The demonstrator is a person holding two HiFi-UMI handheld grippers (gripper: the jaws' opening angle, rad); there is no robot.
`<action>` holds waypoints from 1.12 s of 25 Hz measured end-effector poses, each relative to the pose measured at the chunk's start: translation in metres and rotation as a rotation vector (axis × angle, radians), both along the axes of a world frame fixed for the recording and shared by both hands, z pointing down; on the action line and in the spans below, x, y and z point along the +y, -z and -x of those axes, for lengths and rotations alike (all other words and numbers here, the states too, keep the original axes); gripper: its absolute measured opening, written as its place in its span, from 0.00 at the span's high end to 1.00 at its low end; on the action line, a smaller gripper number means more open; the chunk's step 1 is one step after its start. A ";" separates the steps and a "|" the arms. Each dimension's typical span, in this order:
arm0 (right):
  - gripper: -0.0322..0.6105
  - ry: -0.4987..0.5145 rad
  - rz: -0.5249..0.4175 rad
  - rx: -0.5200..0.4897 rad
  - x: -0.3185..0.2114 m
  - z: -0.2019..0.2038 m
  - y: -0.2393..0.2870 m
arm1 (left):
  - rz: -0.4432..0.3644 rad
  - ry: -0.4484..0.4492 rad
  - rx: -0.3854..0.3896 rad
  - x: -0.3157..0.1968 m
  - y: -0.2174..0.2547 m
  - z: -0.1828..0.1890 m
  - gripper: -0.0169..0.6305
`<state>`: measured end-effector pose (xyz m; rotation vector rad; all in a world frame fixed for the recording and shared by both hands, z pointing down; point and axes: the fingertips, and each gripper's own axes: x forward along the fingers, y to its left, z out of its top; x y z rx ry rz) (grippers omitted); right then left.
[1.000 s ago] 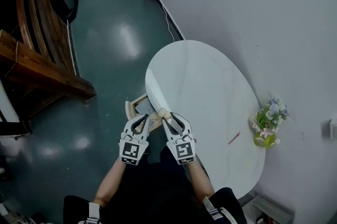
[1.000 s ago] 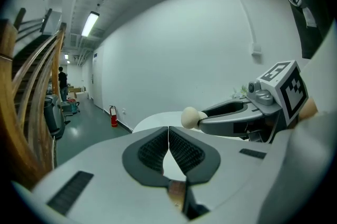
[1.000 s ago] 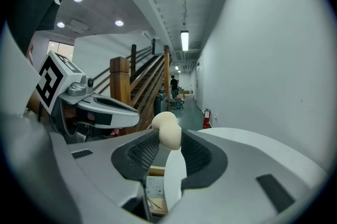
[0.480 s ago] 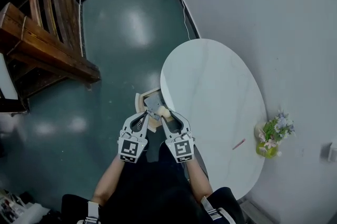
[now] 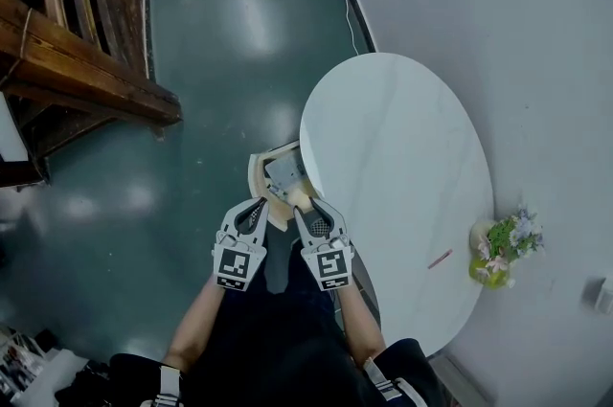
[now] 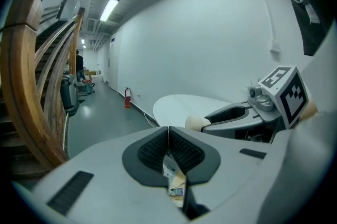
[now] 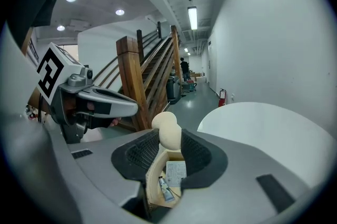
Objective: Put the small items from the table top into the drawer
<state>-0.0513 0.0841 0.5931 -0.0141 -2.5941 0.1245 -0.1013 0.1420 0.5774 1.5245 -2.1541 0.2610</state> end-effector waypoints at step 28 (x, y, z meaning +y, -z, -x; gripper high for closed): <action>0.72 0.029 0.023 0.232 0.019 0.031 -0.155 | 0.079 0.024 0.070 0.020 -0.057 0.017 0.94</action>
